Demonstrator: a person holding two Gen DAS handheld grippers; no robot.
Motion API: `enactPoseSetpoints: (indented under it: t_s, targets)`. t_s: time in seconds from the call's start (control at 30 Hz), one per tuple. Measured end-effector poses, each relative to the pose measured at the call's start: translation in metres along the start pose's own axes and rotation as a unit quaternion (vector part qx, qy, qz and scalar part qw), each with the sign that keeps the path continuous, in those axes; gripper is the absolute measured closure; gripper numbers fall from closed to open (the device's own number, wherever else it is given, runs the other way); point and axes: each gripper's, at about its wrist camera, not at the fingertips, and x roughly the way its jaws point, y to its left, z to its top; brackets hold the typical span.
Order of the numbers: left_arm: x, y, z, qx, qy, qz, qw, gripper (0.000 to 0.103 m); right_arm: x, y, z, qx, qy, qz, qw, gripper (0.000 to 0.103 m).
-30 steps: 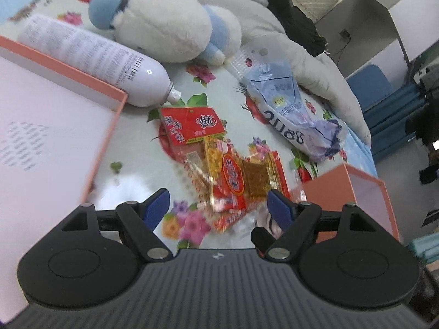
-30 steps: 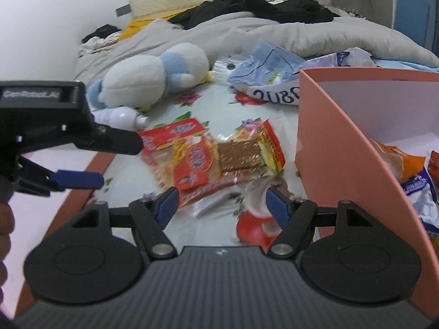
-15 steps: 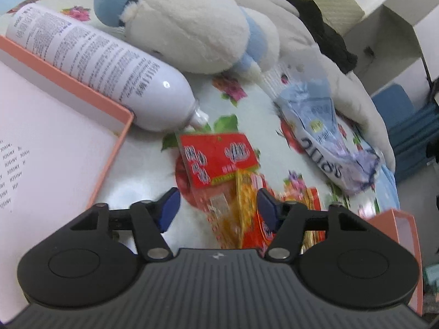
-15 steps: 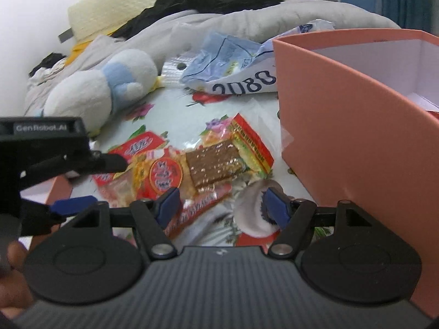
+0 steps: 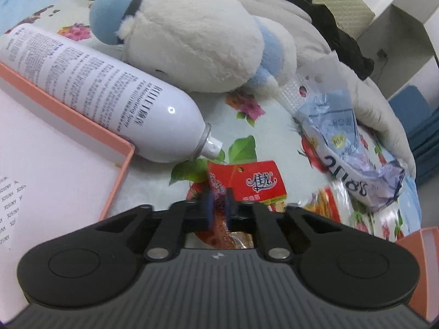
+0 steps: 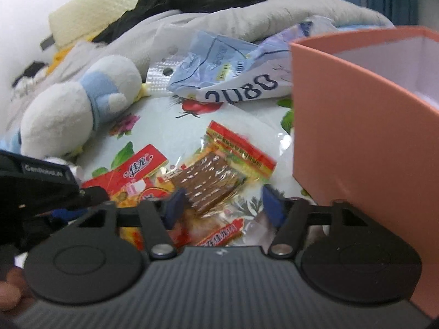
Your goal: Organize snacks
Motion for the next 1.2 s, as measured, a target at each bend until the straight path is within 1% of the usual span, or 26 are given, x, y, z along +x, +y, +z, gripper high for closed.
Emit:
enactPoseSetpoints:
  t_s: [0.1,0.13,0.17,0.2,0.23,0.3,0.47,0.63,0.73,0.97,1.07,1.13,1.2]
  targets:
    - [-0.001,0.001,-0.001,0.004,0.002,-0.005,1.0000,0.102,0.003,-0.001,0.004,0.001,0.005,0.018,1.000,0.066]
    - [-0.002,0.002,-0.001,0.003,0.004,-0.007,1.0000,0.102,0.002,-0.002,0.005,0.000,0.004,0.019,1.000,0.085]
    - [-0.004,0.003,-0.002,0.001,0.005,-0.009,1.0000,0.103,0.001,-0.003,0.006,-0.001,0.003,0.017,1.000,0.091]
    - [-0.007,0.004,-0.002,0.000,0.005,-0.011,0.9999,0.103,0.002,-0.004,0.007,0.002,0.013,0.023,1.000,0.100]
    - [-0.010,0.005,-0.004,-0.003,0.006,-0.012,0.9999,0.103,0.004,-0.007,0.007,0.011,0.026,0.033,0.999,0.100]
    - [-0.018,0.006,-0.008,-0.003,0.008,-0.014,0.9999,0.103,-0.001,-0.008,0.005,0.001,0.024,0.035,0.999,0.100]
    - [-0.049,0.009,-0.025,-0.004,0.009,-0.021,0.9997,0.103,-0.018,-0.011,-0.008,-0.018,0.042,0.050,0.998,0.100]
    - [-0.086,0.012,-0.054,-0.003,0.019,-0.019,0.9996,0.103,-0.046,-0.018,-0.030,-0.053,0.054,0.058,0.995,0.100]
    - [-0.107,0.018,-0.075,-0.012,0.028,-0.018,0.9994,0.103,-0.065,-0.023,-0.045,-0.076,0.058,0.061,0.994,0.100]
    - [-0.151,0.021,-0.121,-0.001,0.043,-0.005,0.9991,0.103,-0.111,-0.041,-0.076,-0.126,0.068,0.067,0.987,0.100]
    - [-0.165,0.021,-0.136,0.009,0.050,-0.004,0.9987,0.103,-0.126,-0.051,-0.086,-0.148,0.067,0.066,0.984,0.100]
    - [-0.175,0.018,-0.145,0.024,0.049,-0.001,0.9985,0.103,-0.133,-0.054,-0.091,-0.164,0.067,0.069,0.982,0.099]
    - [-0.181,0.015,-0.151,0.031,0.053,0.006,0.9981,0.103,-0.139,-0.059,-0.092,-0.173,0.071,0.080,0.979,0.098]
